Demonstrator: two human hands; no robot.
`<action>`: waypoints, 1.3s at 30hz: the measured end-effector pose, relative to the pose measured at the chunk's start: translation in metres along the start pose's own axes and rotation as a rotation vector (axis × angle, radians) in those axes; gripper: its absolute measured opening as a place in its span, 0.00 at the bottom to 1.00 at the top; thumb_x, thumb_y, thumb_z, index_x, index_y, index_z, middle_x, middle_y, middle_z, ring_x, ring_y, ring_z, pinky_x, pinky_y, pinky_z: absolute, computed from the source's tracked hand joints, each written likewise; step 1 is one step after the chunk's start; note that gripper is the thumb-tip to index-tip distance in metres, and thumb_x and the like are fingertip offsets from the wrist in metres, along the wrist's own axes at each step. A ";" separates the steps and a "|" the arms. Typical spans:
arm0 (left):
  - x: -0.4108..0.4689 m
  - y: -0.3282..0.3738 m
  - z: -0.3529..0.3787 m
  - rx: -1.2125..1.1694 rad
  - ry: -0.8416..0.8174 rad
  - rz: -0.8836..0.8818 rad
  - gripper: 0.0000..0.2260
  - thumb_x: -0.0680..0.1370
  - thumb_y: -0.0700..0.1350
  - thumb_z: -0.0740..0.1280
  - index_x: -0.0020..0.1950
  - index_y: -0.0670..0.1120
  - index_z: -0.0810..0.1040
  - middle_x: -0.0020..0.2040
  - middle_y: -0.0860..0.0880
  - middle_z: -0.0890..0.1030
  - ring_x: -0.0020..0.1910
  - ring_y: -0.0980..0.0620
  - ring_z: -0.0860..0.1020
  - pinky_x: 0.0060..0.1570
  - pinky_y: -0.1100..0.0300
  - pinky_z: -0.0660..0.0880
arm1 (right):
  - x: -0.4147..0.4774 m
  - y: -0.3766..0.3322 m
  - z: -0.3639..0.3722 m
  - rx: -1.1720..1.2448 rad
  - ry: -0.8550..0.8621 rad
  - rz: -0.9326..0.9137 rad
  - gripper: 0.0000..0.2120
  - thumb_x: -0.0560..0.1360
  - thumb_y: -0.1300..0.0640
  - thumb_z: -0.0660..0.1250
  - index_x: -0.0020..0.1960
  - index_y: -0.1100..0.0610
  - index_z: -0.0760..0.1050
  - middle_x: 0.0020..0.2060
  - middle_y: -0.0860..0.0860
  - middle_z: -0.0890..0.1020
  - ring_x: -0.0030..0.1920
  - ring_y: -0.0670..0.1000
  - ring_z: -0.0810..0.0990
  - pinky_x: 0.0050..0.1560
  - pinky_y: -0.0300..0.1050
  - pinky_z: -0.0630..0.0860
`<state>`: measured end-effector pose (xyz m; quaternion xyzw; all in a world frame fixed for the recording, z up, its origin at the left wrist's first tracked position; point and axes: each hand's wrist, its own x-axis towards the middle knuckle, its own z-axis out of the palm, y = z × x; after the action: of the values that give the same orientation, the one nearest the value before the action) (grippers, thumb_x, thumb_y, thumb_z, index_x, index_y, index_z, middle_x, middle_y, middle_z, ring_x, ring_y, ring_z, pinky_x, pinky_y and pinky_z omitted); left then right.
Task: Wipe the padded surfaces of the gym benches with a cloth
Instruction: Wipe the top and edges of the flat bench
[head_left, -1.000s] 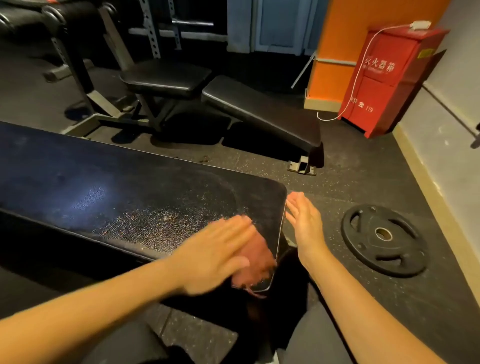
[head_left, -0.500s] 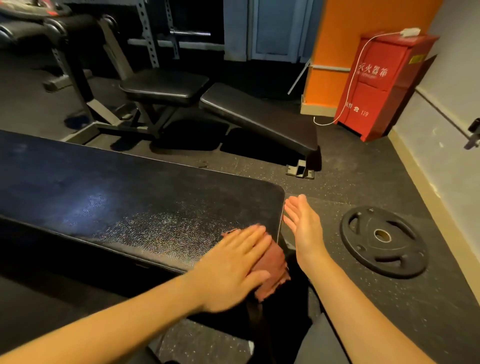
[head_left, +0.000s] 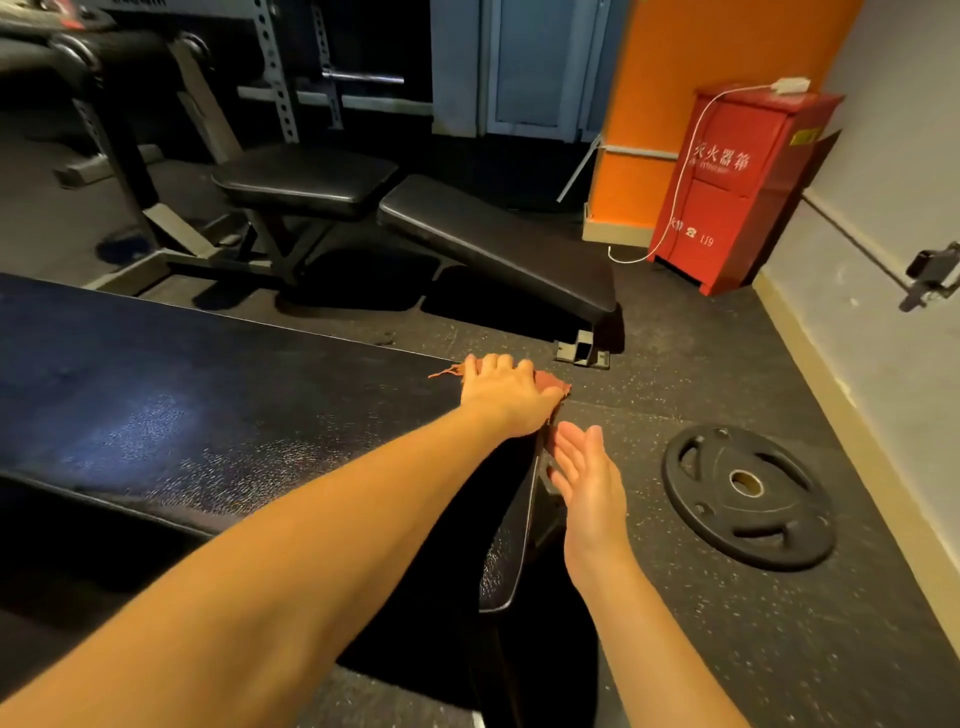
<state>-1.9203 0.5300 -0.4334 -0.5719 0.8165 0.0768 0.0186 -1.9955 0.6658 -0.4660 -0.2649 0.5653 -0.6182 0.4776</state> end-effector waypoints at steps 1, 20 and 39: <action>-0.005 -0.002 0.002 -0.001 0.015 0.022 0.31 0.82 0.65 0.51 0.80 0.49 0.64 0.79 0.42 0.65 0.79 0.41 0.59 0.79 0.39 0.49 | 0.001 0.000 0.000 0.009 0.003 -0.005 0.28 0.85 0.40 0.50 0.74 0.58 0.72 0.68 0.51 0.78 0.67 0.48 0.76 0.73 0.49 0.68; -0.095 -0.052 0.018 0.001 0.051 0.309 0.32 0.83 0.66 0.46 0.85 0.53 0.49 0.85 0.46 0.47 0.83 0.49 0.41 0.81 0.47 0.41 | -0.010 0.001 -0.006 -0.362 0.042 -0.323 0.17 0.86 0.49 0.55 0.52 0.55 0.79 0.47 0.50 0.83 0.48 0.39 0.79 0.51 0.31 0.71; -0.248 -0.091 -0.023 -1.459 -0.150 0.188 0.08 0.83 0.47 0.67 0.49 0.45 0.83 0.45 0.49 0.81 0.48 0.52 0.79 0.55 0.57 0.74 | -0.096 -0.043 0.008 -0.469 -0.207 -0.206 0.08 0.78 0.66 0.68 0.50 0.55 0.82 0.47 0.53 0.87 0.52 0.54 0.85 0.54 0.51 0.81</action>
<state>-1.7483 0.7276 -0.3910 -0.3596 0.6001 0.6403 -0.3172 -1.9627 0.7438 -0.4027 -0.4861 0.6114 -0.4852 0.3930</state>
